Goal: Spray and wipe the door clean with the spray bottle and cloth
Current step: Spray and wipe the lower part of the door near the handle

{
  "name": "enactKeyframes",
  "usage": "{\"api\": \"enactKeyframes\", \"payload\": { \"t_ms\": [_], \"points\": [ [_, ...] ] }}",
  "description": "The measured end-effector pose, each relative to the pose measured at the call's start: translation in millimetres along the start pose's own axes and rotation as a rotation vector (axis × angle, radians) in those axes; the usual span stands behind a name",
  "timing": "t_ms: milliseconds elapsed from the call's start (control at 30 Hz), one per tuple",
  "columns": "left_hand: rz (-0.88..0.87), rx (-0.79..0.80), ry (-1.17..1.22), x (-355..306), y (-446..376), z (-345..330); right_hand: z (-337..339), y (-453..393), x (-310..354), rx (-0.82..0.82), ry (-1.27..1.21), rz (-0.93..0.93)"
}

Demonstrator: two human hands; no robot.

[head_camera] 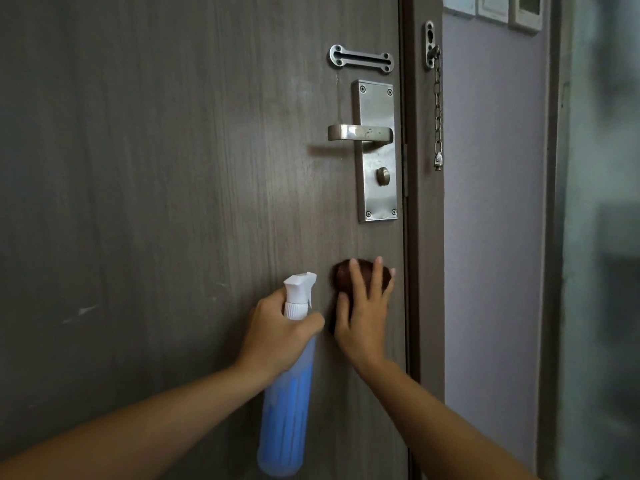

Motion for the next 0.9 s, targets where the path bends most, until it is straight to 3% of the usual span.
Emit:
{"api": "enactKeyframes", "payload": {
  "t_ms": [67, 133, 300, 400, 467, 567, 633, 767, 900],
  "points": [
    [-0.018, 0.006, 0.021, -4, -3, 3, -8, 24, 4, 0.105, 0.054, 0.241],
    [-0.026, 0.011, 0.023, -6, -4, 9, 0, 32, -11, 0.158, 0.09, 0.359],
    [-0.019, 0.03, 0.029, -6, -6, 25, 22, -6, -32, -0.037, 0.028, -0.122],
    [-0.004, -0.01, 0.039, -10, -11, 32, 10, -21, -11, -0.105, 0.017, -0.208],
    [-0.002, -0.031, 0.038, -15, -14, 35, 2, -10, 2, -0.05, 0.018, -0.095],
    [0.002, -0.029, 0.03, -20, -16, 36, 2, 26, -6, 0.182, 0.1, 0.345],
    [-0.005, -0.018, 0.033, -22, -17, 39, 13, 33, -25, 0.245, 0.102, 0.408],
    [-0.019, -0.024, 0.061, -26, -24, 46, 27, 1, -38, 0.067, -0.016, 0.049],
    [-0.04, -0.055, 0.074, -33, -31, 46, 11, -41, -16, -0.086, -0.039, -0.178]
  ]
}}
Point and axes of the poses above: each hand's wrist, its own y-axis away from the middle knuckle, its own z-axis out of the back of the hand, x = y × z, the point moved 3 cm from there along -y, towards the middle knuckle, and after that the axes turned 10 degrees about z, right-handed, at the moved point
